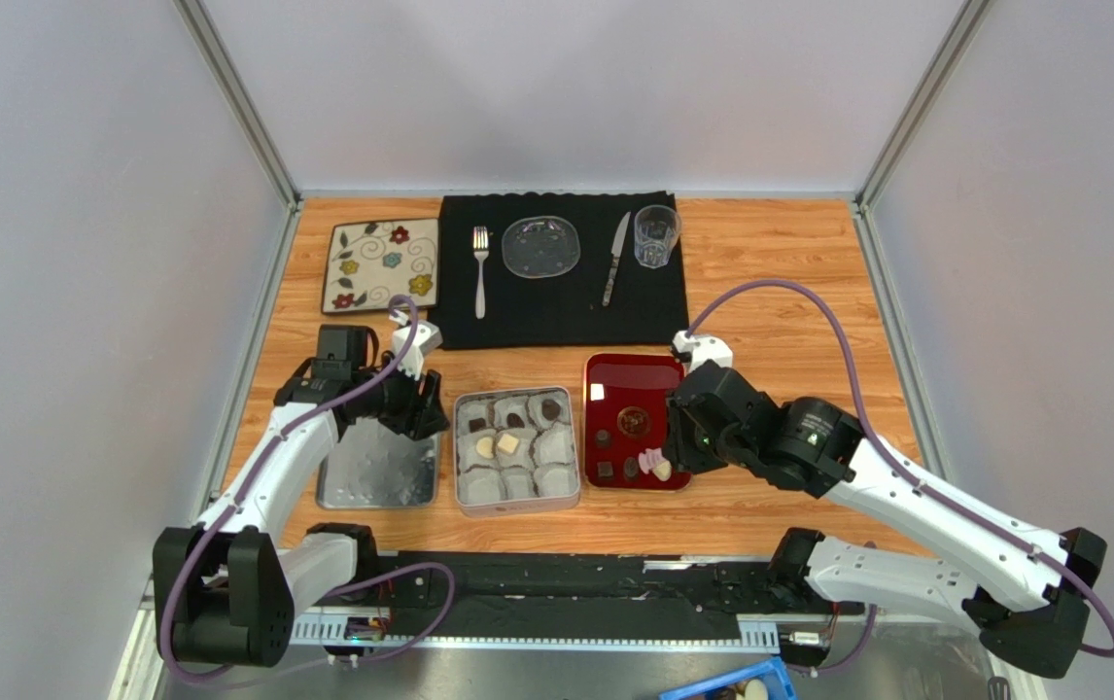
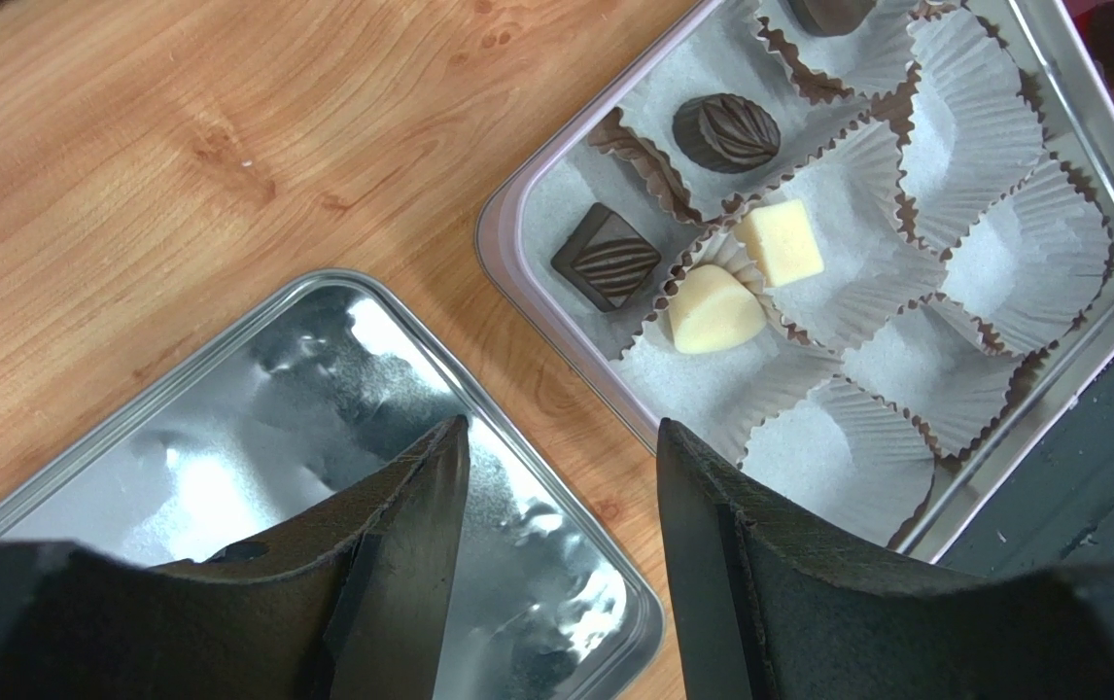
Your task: Pack the chocolate
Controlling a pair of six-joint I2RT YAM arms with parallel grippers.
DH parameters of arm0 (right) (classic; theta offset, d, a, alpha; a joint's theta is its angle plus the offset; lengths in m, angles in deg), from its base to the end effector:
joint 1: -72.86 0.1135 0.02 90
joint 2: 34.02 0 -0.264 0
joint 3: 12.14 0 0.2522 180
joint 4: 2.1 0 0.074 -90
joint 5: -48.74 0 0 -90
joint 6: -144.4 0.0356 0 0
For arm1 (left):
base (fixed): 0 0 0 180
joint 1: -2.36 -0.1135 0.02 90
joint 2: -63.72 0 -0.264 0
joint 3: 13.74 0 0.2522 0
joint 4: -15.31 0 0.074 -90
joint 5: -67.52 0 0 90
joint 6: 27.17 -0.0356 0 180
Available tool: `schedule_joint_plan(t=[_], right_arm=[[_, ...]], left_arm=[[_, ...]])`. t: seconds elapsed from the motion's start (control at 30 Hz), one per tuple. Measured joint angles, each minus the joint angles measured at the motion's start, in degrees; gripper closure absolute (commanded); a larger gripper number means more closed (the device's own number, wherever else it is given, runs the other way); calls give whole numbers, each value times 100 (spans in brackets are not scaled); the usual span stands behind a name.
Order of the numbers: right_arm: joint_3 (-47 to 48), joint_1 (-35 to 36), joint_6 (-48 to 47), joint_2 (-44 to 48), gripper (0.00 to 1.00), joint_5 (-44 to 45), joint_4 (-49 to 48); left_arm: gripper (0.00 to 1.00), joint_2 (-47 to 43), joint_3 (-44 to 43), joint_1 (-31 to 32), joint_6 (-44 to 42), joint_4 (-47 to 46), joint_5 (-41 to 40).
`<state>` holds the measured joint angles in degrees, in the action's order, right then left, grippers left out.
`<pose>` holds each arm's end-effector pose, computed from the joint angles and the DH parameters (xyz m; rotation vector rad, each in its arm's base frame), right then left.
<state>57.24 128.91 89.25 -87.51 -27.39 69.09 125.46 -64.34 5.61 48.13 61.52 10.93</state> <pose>0.1005 0.1340 0.3055 -0.3706 2.5026 0.3471 0.1970 -0.0308 0.2100 0.5938 2.3821 -0.6588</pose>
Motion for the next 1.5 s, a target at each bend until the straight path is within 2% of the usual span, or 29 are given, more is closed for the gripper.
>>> schedule_joint_plan(t=[0.1,0.43,0.9,1.5], right_arm=[[-52,-4,201,151,65,149,289],[-175,-79,411,136,62,326,466],[-313,-649,107,-195,62,155,74],[-555,-752,-114,-494,62,-74,-306]], left_arm=[[41,0,0,0,0,4,39],[41,0,-2,0,0,9,125],[41,0,-9,0,0,57,166],[41,-4,-9,0,-2,92,188]])
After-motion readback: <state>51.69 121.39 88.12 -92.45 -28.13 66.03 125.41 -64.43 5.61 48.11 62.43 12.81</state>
